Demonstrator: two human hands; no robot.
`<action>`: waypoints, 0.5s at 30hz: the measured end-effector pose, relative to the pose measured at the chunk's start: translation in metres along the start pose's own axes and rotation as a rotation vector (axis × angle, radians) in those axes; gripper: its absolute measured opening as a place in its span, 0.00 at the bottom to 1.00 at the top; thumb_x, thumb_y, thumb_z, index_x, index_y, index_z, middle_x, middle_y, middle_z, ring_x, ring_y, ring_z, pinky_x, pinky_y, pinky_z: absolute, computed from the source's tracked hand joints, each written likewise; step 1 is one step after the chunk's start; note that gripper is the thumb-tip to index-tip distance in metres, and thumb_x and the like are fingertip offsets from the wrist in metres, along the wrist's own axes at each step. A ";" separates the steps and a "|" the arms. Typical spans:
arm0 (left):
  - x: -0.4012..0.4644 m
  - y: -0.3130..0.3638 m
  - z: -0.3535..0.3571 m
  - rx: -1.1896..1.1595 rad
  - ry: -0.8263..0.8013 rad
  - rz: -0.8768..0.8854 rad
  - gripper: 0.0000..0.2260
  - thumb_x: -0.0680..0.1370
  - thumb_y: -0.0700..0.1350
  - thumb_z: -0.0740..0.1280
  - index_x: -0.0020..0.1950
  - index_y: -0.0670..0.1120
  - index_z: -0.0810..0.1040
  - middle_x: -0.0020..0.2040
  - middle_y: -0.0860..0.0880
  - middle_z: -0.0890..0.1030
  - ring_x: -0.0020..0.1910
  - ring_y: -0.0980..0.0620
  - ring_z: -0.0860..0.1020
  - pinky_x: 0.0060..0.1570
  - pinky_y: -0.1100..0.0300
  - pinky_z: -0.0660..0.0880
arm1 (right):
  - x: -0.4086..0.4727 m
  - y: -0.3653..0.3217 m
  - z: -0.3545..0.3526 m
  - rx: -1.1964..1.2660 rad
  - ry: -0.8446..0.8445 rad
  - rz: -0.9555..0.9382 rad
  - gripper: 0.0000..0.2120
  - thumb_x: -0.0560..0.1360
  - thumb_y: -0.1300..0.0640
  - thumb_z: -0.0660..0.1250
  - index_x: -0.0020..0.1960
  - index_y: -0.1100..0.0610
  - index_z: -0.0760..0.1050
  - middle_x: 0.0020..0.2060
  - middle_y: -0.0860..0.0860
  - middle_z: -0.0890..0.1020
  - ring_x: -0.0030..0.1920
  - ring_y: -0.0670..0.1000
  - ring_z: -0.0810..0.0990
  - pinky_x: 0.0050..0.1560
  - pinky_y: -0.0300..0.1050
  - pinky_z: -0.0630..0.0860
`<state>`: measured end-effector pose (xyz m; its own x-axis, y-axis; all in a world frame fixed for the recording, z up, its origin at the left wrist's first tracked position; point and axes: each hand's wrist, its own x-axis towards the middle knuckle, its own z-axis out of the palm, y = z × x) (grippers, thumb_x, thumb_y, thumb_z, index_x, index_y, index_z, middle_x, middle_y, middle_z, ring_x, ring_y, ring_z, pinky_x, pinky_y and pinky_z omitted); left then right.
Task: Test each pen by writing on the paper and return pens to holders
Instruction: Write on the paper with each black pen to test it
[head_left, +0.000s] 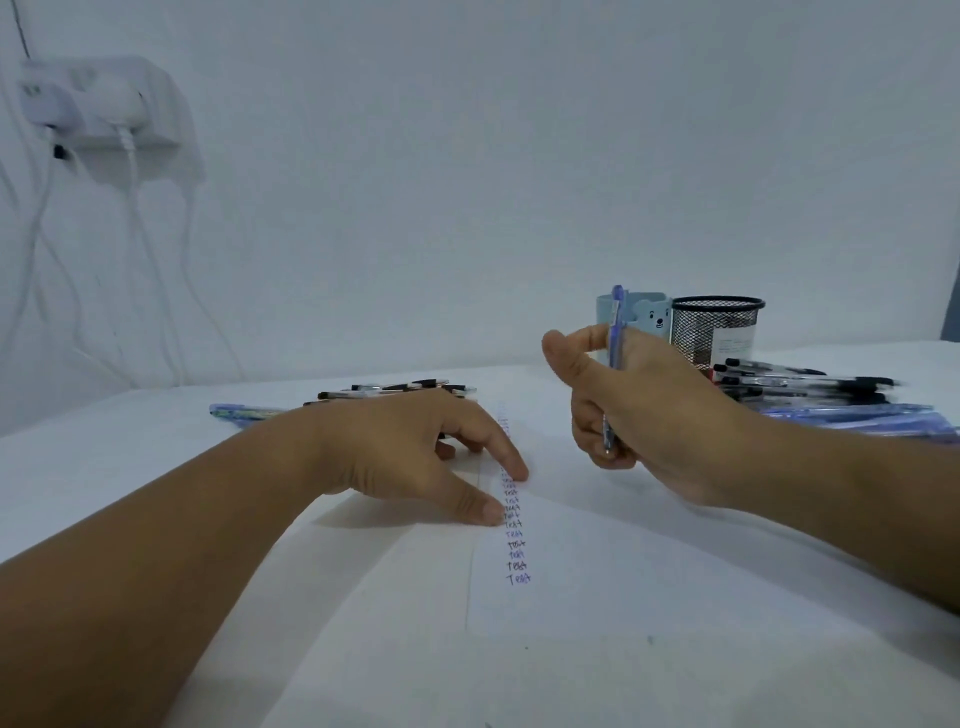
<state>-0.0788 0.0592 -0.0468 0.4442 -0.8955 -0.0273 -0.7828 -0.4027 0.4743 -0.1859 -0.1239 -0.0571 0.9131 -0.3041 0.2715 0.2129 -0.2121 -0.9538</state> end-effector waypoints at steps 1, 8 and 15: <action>0.000 0.000 0.000 0.001 0.000 -0.001 0.14 0.72 0.50 0.79 0.55 0.60 0.84 0.60 0.65 0.79 0.64 0.67 0.72 0.70 0.61 0.68 | 0.000 0.001 0.000 -0.018 0.002 0.005 0.27 0.71 0.35 0.66 0.57 0.56 0.70 0.22 0.49 0.69 0.22 0.49 0.68 0.23 0.38 0.63; 0.001 -0.002 -0.001 -0.010 -0.004 -0.009 0.14 0.72 0.51 0.79 0.55 0.62 0.84 0.62 0.64 0.78 0.66 0.65 0.71 0.70 0.61 0.68 | 0.001 0.002 0.001 0.070 -0.019 0.108 0.28 0.82 0.35 0.50 0.54 0.58 0.74 0.21 0.52 0.67 0.19 0.50 0.63 0.25 0.35 0.59; 0.002 -0.003 -0.001 -0.019 0.000 -0.006 0.13 0.72 0.51 0.79 0.54 0.63 0.84 0.61 0.66 0.78 0.65 0.67 0.72 0.69 0.63 0.68 | 0.003 0.001 -0.005 0.132 -0.012 0.093 0.14 0.84 0.51 0.56 0.45 0.58 0.72 0.23 0.51 0.64 0.21 0.49 0.59 0.25 0.37 0.55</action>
<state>-0.0757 0.0590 -0.0475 0.4490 -0.8930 -0.0305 -0.7718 -0.4048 0.4903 -0.1847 -0.1292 -0.0563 0.9351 -0.3050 0.1804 0.1705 -0.0591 -0.9836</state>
